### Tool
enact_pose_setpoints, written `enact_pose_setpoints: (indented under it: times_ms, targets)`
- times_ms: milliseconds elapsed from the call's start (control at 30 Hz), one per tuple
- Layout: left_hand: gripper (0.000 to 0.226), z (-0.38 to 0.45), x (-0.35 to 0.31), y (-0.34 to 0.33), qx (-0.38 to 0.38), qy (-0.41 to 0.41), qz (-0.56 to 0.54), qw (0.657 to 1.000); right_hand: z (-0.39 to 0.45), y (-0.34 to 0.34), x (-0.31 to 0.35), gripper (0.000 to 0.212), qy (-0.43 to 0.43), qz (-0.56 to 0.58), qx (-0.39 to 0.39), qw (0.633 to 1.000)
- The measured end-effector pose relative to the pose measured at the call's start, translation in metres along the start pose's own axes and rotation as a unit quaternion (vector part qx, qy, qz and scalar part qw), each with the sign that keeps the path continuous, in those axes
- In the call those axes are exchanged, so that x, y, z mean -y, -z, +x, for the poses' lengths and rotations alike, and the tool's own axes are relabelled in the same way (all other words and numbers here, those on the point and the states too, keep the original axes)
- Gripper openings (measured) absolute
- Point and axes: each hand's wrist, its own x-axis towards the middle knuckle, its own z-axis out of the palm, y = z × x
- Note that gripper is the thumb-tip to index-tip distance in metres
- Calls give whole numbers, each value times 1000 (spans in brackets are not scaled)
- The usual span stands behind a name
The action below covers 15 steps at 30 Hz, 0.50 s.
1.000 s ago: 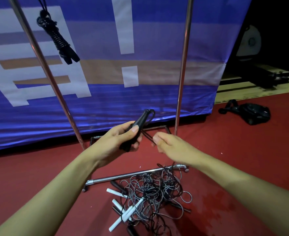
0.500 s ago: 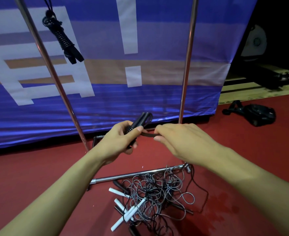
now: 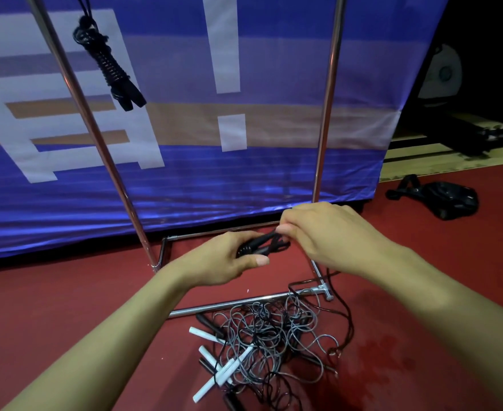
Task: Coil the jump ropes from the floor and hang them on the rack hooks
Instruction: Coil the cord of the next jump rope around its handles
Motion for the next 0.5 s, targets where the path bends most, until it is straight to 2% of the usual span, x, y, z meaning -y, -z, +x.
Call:
enact_pose_setpoints:
  times_ms: [67, 133, 200, 267, 367, 433, 500]
  targets:
    - [38, 2, 3, -5, -5, 7, 41, 999, 1, 0, 0, 17, 25, 57, -12, 998]
    - [35, 2, 3, -13, -5, 22, 79, 997, 1, 0, 1, 16, 42, 106, -10, 993]
    - [35, 1, -3, -18, 5, 12, 78, 997, 4, -3, -4, 10, 44, 106, -1, 993]
    - [29, -4, -10, -16, 46, -12, 42, 998, 6, -5, -15, 13, 38, 101, 23, 994]
    - [20, -14, -24, -4, 122, -39, -30, 991, 7, -8, -28, 15, 64, 164, 74, 982]
    - [24, -20, -30, 4, 145, -48, -67, 986, 7, -11, -28, 14, 92, 217, 79, 969]
    - [35, -25, -33, 11, 148, -43, -116, 981, 5, -10, -28, 11, 84, 297, 110, 945]
